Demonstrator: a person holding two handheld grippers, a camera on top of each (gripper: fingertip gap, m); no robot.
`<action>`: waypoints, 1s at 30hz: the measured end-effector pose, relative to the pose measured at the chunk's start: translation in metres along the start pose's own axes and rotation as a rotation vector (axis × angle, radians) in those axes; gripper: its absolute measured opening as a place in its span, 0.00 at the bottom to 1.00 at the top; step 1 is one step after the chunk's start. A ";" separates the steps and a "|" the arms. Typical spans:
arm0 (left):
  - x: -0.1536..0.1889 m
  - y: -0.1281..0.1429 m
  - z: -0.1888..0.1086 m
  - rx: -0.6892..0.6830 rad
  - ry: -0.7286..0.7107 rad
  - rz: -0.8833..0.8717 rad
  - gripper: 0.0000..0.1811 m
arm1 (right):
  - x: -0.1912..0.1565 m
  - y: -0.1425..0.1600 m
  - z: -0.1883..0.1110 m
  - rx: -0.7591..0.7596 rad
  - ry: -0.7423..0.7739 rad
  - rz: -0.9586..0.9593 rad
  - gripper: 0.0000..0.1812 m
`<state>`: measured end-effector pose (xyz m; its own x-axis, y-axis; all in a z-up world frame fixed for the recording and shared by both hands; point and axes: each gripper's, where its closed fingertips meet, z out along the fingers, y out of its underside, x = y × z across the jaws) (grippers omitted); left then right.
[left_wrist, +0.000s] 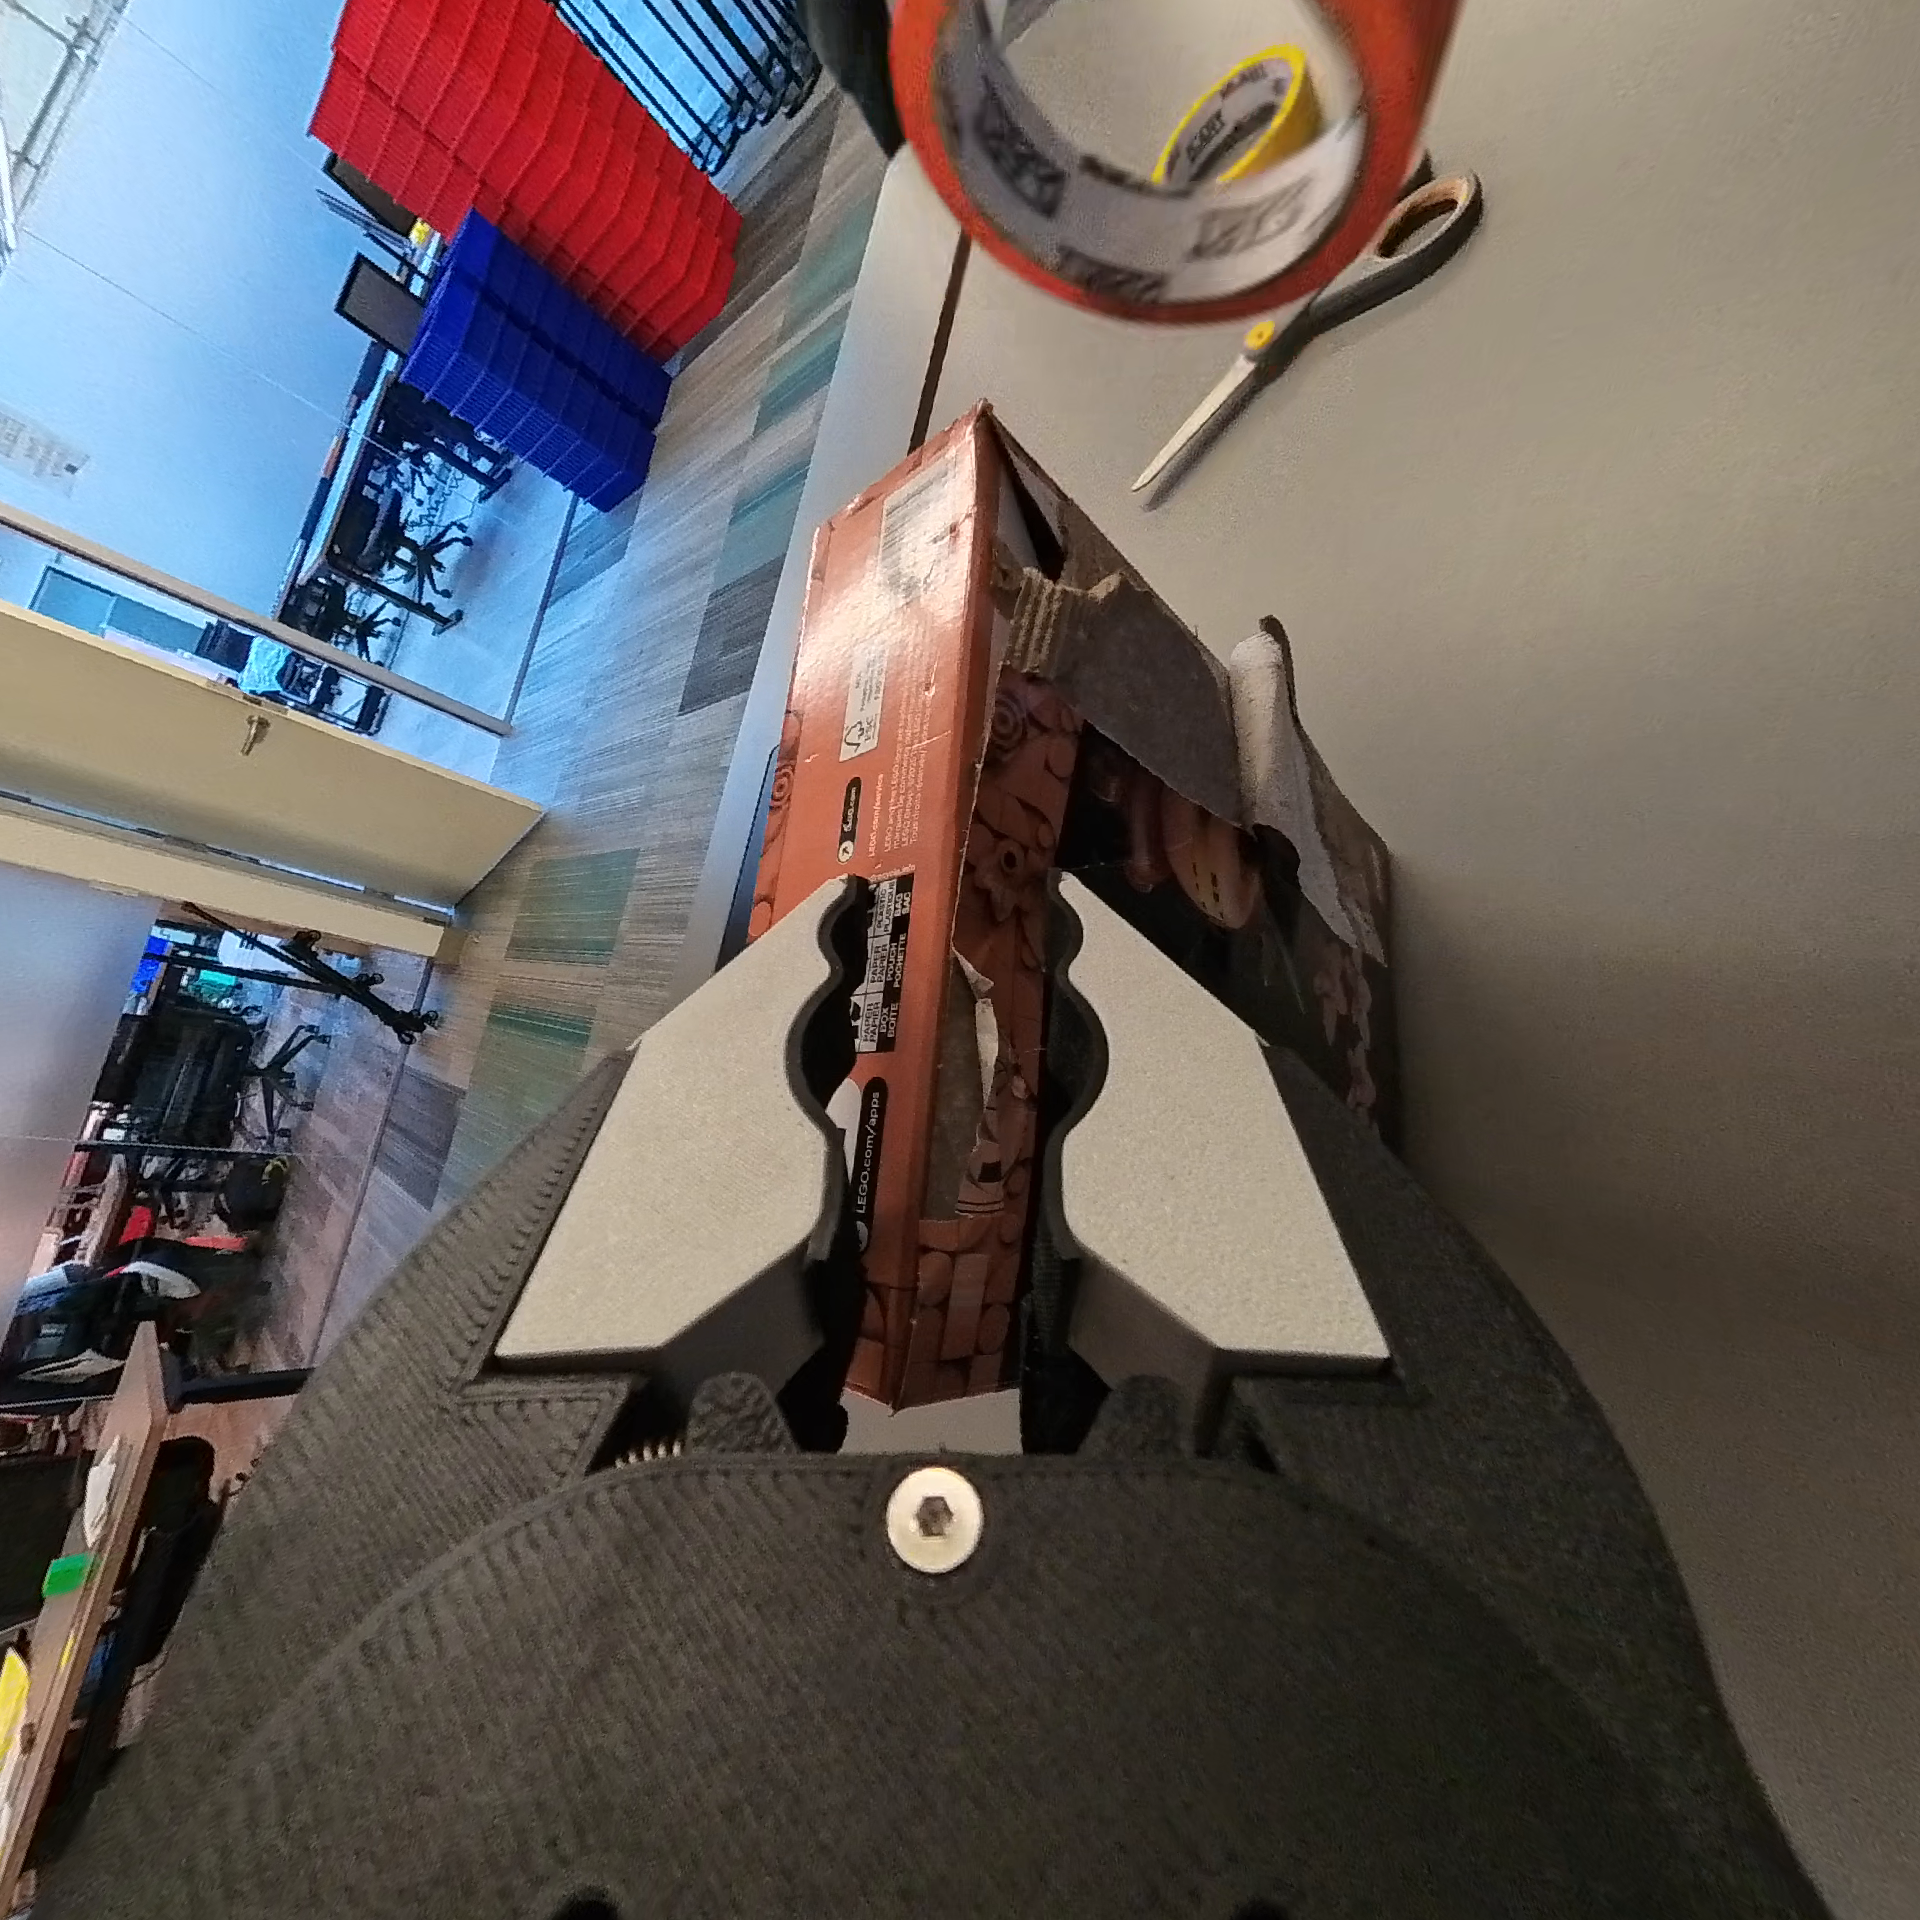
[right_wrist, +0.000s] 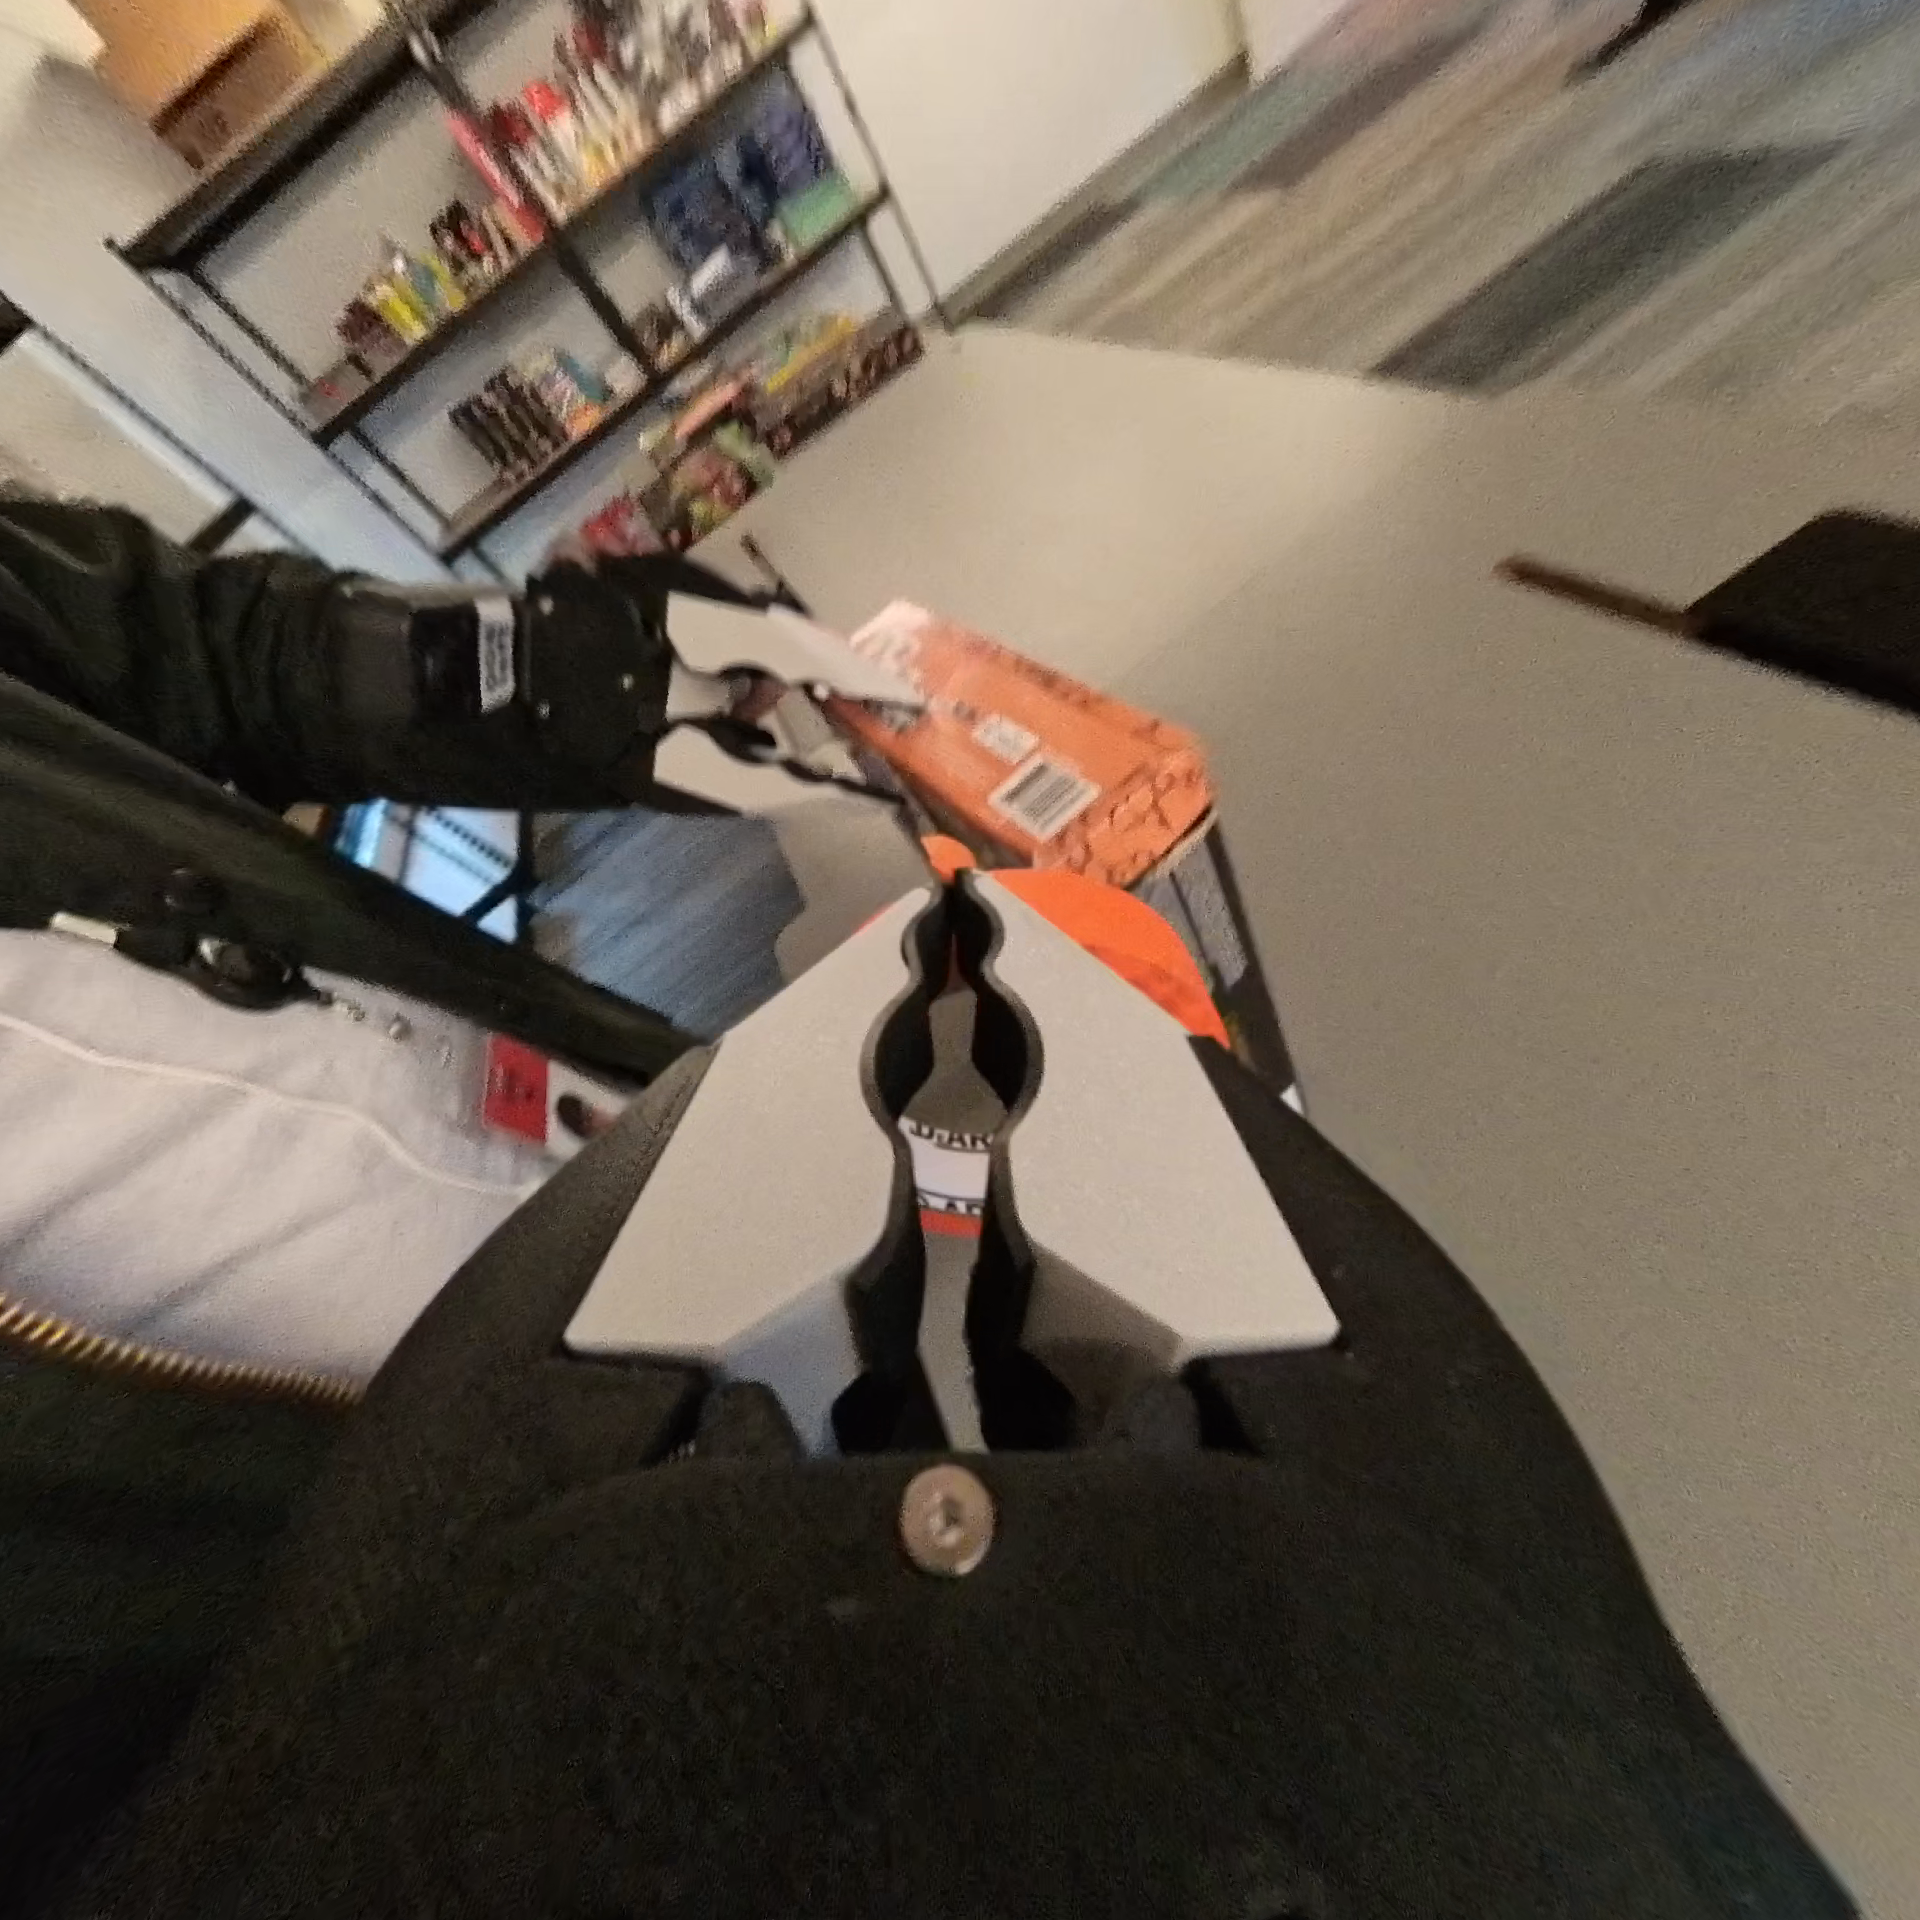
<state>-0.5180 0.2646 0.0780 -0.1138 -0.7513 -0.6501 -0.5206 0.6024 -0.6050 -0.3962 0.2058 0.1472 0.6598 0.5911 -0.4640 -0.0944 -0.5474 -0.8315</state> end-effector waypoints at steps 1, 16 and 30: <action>0.000 0.000 0.000 0.002 -0.001 0.002 0.18 | -0.003 0.006 0.001 -0.045 -0.019 0.024 0.00; 0.000 0.000 0.000 0.004 -0.003 0.006 0.18 | -0.051 -0.034 -0.008 0.068 -0.048 -0.150 0.00; 0.001 -0.001 -0.001 0.019 -0.014 0.033 0.17 | -0.078 0.037 0.110 -0.179 -0.274 -0.033 0.00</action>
<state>-0.5182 0.2628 0.0781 -0.1183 -0.7273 -0.6760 -0.5010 0.6315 -0.5918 -0.5331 0.2044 0.1195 0.4326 0.7344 -0.5230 0.0724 -0.6065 -0.7918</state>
